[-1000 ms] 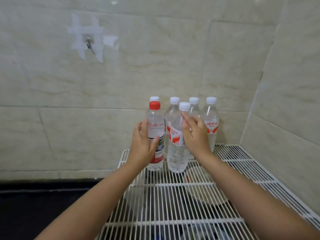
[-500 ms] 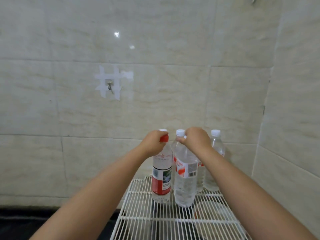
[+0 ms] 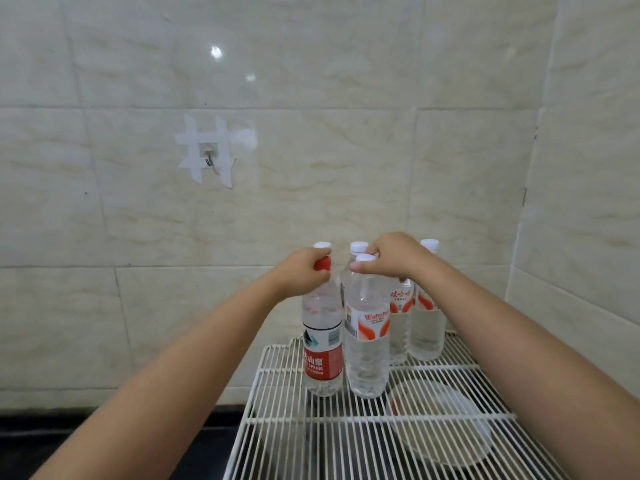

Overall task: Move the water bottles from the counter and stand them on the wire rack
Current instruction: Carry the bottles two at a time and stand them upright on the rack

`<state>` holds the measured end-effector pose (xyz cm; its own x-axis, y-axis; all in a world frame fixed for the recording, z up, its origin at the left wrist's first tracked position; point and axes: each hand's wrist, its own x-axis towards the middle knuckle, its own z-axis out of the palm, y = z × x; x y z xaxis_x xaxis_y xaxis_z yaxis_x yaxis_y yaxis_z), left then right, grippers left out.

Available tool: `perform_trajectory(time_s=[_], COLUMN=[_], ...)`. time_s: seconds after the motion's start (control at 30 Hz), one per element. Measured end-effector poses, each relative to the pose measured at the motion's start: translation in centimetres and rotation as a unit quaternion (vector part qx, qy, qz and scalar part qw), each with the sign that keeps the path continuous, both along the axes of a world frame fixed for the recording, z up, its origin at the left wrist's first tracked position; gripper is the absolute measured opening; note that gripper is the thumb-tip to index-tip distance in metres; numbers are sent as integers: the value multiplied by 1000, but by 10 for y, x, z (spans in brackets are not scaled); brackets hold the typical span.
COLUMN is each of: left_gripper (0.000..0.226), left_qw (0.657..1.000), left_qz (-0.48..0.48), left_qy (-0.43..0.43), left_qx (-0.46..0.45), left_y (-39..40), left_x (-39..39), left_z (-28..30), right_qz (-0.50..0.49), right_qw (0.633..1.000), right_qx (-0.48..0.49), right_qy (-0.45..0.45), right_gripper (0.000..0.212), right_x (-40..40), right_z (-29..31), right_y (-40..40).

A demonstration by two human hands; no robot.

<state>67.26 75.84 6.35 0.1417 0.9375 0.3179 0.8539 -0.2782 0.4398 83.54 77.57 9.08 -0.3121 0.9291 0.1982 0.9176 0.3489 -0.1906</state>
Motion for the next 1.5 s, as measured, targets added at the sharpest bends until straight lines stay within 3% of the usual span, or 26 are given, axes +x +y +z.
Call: perform_trajectory(time_s=[0.1, 0.3, 0.37, 0.47, 0.6, 0.7, 0.83, 0.9, 0.97, 1.17, 1.5], left_gripper=[49, 34, 36, 40, 45, 39, 34, 41, 42, 29, 47], left_qw=[1000, 994, 993, 994, 995, 995, 996, 997, 996, 995, 996], left_qz=[-31, 26, 45, 40, 32, 57, 55, 54, 67, 72, 47], left_qy=[-3, -50, -44, -24, 22, 42, 14, 8, 5, -15, -45], left_qx=[-7, 90, 104, 103, 87, 74, 63, 58, 57, 61, 65], left_y=[-2, -2, -1, 0, -3, -5, -6, -7, -5, -4, 1], left_x=[-10, -4, 1, 1, -8, -10, -5, -1, 2, 7, 1], left_z=[2, -10, -14, -14, -13, -11, -9, -10, -10, -11, -14], right_qz=[-19, 80, 83, 62, -27, -9, 76, 76, 63, 6, 53], right_qw=[999, 997, 996, 997, 996, 994, 996, 997, 998, 993, 995], right_qx=[35, 5, -21, -36, 67, 78, 3, -4, 9, 80, 38], right_qy=[-22, -22, 13, 37, -56, -72, -35, -15, 21, 89, 78], right_gripper=[40, 17, 36, 43, 39, 45, 11, 36, 41, 39, 43], right_x=[-5, 4, 8, 3, -11, -14, -6, -3, -1, -7, -8], right_z=[-3, -1, -1, -3, -8, -9, -1, -2, -6, -22, -10], right_y=[1, -2, -2, -1, 3, 5, 0, -3, -4, -2, 6])
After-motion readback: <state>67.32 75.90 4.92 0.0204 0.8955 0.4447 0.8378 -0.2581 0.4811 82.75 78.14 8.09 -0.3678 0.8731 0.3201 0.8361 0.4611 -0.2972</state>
